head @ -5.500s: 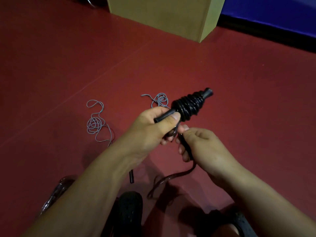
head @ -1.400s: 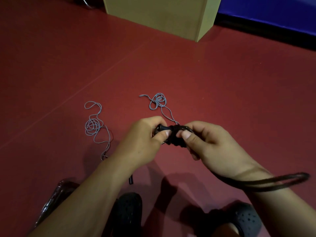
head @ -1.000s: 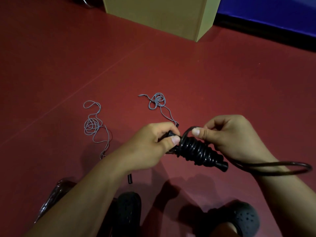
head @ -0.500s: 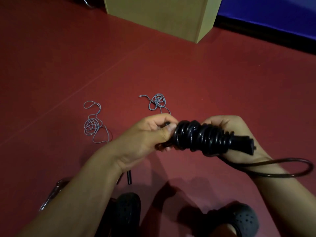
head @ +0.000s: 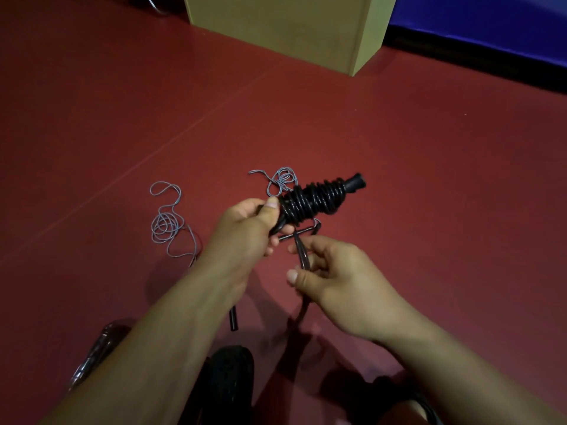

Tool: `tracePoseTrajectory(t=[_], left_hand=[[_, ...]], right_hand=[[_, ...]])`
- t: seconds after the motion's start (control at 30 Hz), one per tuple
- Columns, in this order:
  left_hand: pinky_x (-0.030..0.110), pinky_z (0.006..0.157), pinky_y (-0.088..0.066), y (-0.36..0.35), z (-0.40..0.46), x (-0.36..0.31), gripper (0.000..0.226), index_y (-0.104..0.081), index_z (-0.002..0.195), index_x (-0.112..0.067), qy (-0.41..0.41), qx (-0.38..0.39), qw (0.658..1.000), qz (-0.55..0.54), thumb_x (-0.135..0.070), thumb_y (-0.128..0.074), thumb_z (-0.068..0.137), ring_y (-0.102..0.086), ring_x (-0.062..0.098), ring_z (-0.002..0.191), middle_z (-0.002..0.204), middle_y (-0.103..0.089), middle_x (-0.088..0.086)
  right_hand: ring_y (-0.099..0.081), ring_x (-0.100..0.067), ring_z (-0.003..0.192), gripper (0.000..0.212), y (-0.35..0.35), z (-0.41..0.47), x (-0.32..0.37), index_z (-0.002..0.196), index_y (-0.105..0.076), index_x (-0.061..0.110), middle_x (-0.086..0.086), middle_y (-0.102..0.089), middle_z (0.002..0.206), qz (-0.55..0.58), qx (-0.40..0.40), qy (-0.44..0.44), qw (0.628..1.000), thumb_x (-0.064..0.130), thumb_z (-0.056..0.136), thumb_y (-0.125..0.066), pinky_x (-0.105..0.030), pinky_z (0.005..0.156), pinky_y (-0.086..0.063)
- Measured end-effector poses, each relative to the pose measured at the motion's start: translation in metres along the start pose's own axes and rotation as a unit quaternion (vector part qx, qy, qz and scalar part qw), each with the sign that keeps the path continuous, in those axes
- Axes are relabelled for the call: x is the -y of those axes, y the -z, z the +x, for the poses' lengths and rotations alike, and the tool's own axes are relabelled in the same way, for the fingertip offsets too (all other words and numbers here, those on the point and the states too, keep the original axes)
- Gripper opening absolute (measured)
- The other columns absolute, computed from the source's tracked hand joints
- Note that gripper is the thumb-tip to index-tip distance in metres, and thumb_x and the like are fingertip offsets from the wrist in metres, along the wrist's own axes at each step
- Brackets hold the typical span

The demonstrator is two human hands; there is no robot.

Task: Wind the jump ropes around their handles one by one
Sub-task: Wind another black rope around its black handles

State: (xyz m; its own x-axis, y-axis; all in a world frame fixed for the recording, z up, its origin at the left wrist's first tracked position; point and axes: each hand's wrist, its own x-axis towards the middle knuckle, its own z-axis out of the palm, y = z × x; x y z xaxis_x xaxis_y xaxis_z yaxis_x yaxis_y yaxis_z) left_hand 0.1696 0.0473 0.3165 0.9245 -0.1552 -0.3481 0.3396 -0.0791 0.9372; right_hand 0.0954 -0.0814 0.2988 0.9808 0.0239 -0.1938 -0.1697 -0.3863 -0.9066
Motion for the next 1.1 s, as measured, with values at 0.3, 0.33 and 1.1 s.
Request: tracePoseTrajectory(t=[0.3,0.33,1.1], left_hand=[[0.026,0.055,-0.042,0.004,0.002,0.013,0.028,-0.061,0.079,-0.017,-0.155,-0.072,0.960,0.221,-0.037,-0.056,0.097,-0.065,0.020,0.065,0.066,-0.068,0.004],[0.029,0.059,-0.045,0.005,0.002,0.013,0.028,-0.061,0.078,-0.018,-0.160,-0.072,0.959,0.225,-0.038,-0.056,0.097,-0.065,0.022,0.067,0.066,-0.068,0.005],[0.032,0.055,-0.034,0.014,0.011,0.017,0.025,-0.058,0.077,-0.016,-0.183,-0.104,0.907,0.365,-0.035,-0.062,0.093,-0.049,0.019,0.057,0.058,-0.051,-0.004]], right_hand=[[-0.054,-0.008,0.051,0.005,-0.007,-0.006,0.010,0.099,-0.059,0.025,0.006,-0.059,0.057,-0.019,0.004,-0.036,0.999,0.021,0.095,-0.056,-0.038,0.063,-0.053],[-0.052,-0.009,0.048,0.007,-0.007,-0.007,0.011,0.101,-0.058,0.025,0.007,-0.056,0.054,-0.019,0.009,-0.040,0.999,0.021,0.095,-0.057,-0.039,0.060,-0.053],[-0.060,-0.020,0.055,0.009,0.018,-0.023,0.026,0.102,-0.055,0.014,-0.001,-0.063,0.070,0.177,0.104,-0.087,0.975,0.007,0.097,-0.055,-0.038,0.060,-0.052]])
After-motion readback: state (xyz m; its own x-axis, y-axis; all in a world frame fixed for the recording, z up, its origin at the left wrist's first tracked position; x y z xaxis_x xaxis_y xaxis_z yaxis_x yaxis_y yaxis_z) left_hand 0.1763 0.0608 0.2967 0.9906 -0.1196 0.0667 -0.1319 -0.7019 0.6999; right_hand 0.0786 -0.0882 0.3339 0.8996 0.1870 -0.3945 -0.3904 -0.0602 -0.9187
